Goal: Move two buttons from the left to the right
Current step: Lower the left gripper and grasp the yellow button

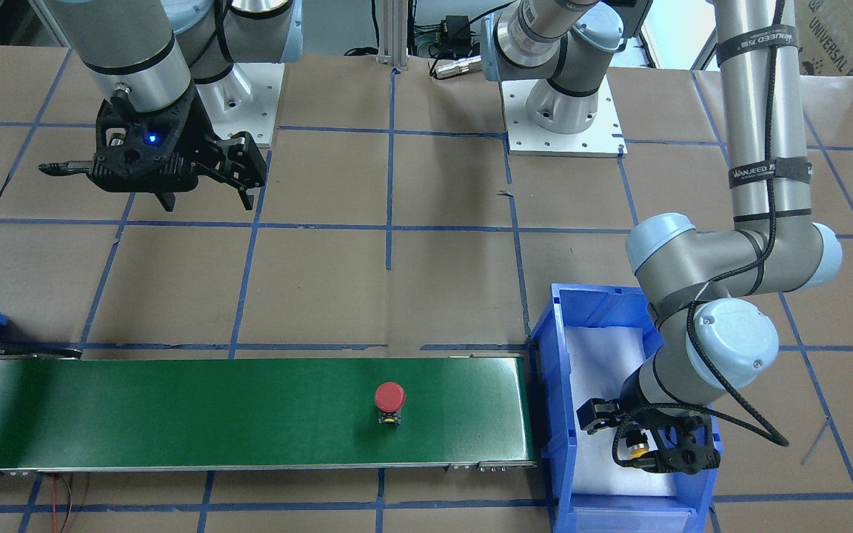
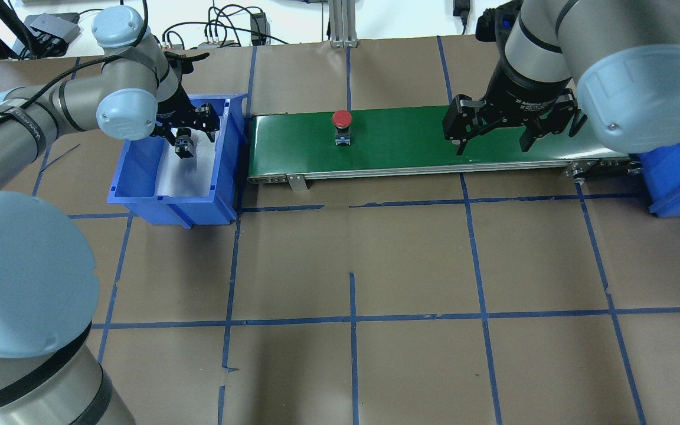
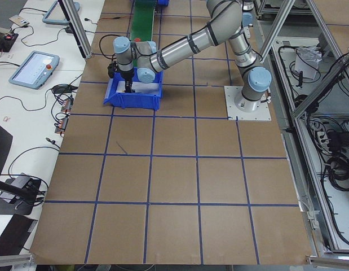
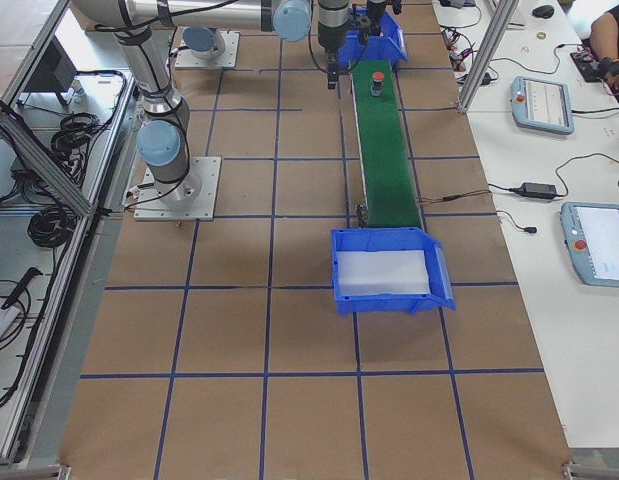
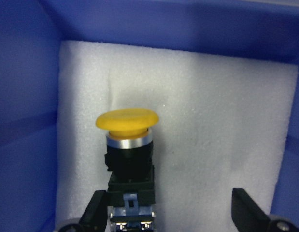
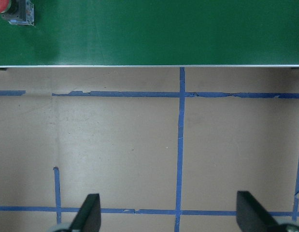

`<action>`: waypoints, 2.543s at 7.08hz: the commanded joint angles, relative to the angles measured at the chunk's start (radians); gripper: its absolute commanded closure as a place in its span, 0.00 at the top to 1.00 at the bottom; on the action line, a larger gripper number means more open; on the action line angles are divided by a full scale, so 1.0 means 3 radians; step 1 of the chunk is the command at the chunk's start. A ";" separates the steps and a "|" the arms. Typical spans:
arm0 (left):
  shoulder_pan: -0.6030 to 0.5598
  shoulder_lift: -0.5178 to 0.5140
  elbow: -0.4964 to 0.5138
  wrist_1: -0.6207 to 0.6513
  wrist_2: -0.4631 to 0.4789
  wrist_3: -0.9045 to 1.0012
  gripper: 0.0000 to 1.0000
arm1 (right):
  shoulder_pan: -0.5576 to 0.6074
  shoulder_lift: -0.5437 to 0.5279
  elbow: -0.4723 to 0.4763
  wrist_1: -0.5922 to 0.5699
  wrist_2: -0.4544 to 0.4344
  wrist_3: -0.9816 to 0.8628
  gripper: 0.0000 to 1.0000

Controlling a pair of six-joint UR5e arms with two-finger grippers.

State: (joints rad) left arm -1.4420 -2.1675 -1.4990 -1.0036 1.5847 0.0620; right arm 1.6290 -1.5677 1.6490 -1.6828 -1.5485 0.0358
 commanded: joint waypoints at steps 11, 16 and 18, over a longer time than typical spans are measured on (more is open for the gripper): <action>0.0036 -0.0051 0.0057 0.0242 0.0020 0.0233 0.81 | 0.0000 -0.0046 -0.0061 0.0051 -0.0125 -0.0012 1.00; 0.0036 -0.0143 0.0057 0.0338 0.0000 0.0156 0.48 | 0.0005 -0.0041 -0.0046 0.0061 -0.0079 -0.0140 1.00; 0.0036 -0.0133 -0.0034 0.0354 0.0025 0.0161 0.29 | 0.0010 -0.0041 -0.0046 0.0056 -0.0079 -0.0140 1.00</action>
State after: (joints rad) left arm -1.4312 -2.2079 -1.4879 -0.9003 1.5871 0.1090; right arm 1.6309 -1.5800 1.6348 -1.6658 -1.5724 -0.0054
